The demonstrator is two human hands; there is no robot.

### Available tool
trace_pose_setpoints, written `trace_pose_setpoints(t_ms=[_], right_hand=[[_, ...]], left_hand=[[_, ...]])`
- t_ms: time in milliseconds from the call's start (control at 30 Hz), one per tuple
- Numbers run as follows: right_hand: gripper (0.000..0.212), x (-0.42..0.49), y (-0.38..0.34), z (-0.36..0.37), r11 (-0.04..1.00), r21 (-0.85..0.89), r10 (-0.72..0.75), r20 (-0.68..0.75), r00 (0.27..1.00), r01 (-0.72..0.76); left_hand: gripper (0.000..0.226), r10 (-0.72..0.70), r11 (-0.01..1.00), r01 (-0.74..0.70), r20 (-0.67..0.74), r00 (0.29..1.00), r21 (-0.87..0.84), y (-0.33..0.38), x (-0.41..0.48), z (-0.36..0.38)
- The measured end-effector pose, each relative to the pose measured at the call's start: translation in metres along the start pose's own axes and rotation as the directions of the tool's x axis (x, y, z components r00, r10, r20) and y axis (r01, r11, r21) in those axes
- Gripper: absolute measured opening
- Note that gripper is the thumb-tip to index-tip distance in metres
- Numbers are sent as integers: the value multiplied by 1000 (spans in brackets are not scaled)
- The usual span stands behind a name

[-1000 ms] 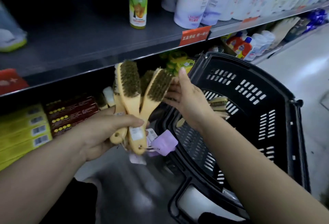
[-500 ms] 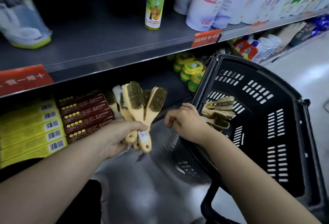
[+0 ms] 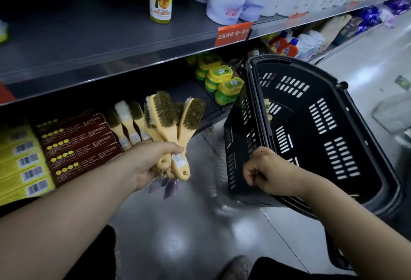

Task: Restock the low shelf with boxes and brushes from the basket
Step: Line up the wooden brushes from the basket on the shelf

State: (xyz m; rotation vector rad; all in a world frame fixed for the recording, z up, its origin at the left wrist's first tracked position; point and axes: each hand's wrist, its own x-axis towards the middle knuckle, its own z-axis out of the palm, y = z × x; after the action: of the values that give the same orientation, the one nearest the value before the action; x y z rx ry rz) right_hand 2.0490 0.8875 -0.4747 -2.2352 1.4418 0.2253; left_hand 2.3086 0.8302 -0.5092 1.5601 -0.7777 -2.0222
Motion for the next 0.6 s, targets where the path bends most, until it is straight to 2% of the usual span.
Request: trace_pose_setpoints(t_ms=[100,200,333,400,467,600], right_hand=[[30,-18,8,4,1000,4,-1,32,1000,0],[28,-27,14,7,999,-40,-1,72,997,4],[29,-39,19,9,994,-65,90,129,988,-83],[33,-41,16,7,987,48,149,124,981,-156],[38,-34,11,5,954,220,198,52,979,-204],[42,6,-6,3,830,507,318,-86,944,-233]], left_hand=[[29,-29,1000,29,23,999,11,0,1,7],[19,-49,999,49,40,998,4,0,0,13],[14,-67,998,67,35,997,-8,0,1,19],[17,-66,998,66,47,997,2,1,3,21],[18,-65,998,64,72,995,22,2,6,24],[6,-65,995,62,41,997,78,6,12,28]])
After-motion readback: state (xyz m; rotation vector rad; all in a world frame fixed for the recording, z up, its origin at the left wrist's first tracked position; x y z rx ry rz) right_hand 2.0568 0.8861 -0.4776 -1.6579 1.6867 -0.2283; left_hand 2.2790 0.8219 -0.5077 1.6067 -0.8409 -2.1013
